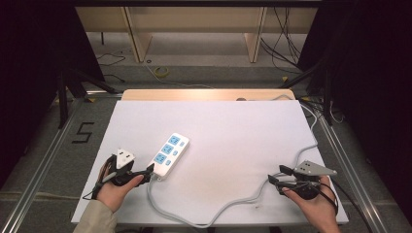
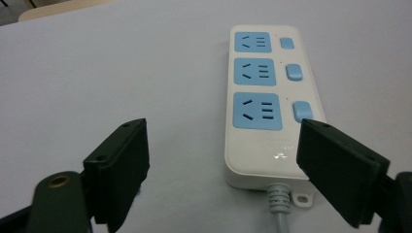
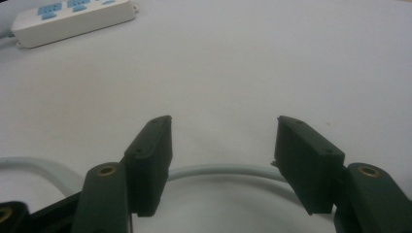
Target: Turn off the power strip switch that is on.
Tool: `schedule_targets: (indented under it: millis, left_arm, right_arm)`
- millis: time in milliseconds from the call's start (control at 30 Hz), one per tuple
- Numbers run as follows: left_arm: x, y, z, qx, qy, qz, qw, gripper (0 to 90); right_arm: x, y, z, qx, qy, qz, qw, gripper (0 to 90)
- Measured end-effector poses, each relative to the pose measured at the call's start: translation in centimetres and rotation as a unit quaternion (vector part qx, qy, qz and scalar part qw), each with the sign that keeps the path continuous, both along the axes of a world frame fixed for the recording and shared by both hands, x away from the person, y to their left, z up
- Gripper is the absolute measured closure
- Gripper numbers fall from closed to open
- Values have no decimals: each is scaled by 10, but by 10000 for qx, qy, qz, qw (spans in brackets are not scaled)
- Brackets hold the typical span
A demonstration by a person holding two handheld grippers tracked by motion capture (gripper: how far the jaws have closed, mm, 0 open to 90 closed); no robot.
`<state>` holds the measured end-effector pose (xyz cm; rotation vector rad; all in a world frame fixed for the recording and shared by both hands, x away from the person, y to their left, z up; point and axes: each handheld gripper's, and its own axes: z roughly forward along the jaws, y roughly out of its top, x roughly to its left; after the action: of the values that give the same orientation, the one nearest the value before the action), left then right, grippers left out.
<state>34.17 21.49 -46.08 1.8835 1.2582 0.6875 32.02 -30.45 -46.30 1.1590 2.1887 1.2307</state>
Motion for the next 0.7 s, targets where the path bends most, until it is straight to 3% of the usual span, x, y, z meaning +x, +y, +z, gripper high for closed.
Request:
schedule_targets:
  millis: [233,333,367,433,467,533,600,700]
  left_arm:
    - [0,3,1,71,6,50,10000,297]
    - [-1,5,4,32,104,147,9998,468]
    - [-1,6,5,-31,135,150,9998,468]
    - [-2,8,8,-37,155,178,9997,654]
    - [-3,11,10,108,149,129,9997,734]
    - [-3,12,10,145,158,120,9997,831]
    - [-3,13,10,155,219,105,9996,892]
    - [-3,14,9,239,367,116,9990,894]
  right_arm:
    - [0,-1,1,14,-19,-30,10000,398]
    - [-1,0,1,-18,-20,-44,10000,398]
    - [-1,0,1,-18,-20,-44,10000,398]
    - [-1,-1,1,-7,-20,-50,10000,398]
    - [-1,-1,1,-10,-42,-52,10000,398]
    - [-1,-1,2,-5,-48,-66,10000,398]
    - [-1,-2,2,-2,-58,-70,10000,398]
    - [-1,-2,2,7,-66,-80,9999,398]
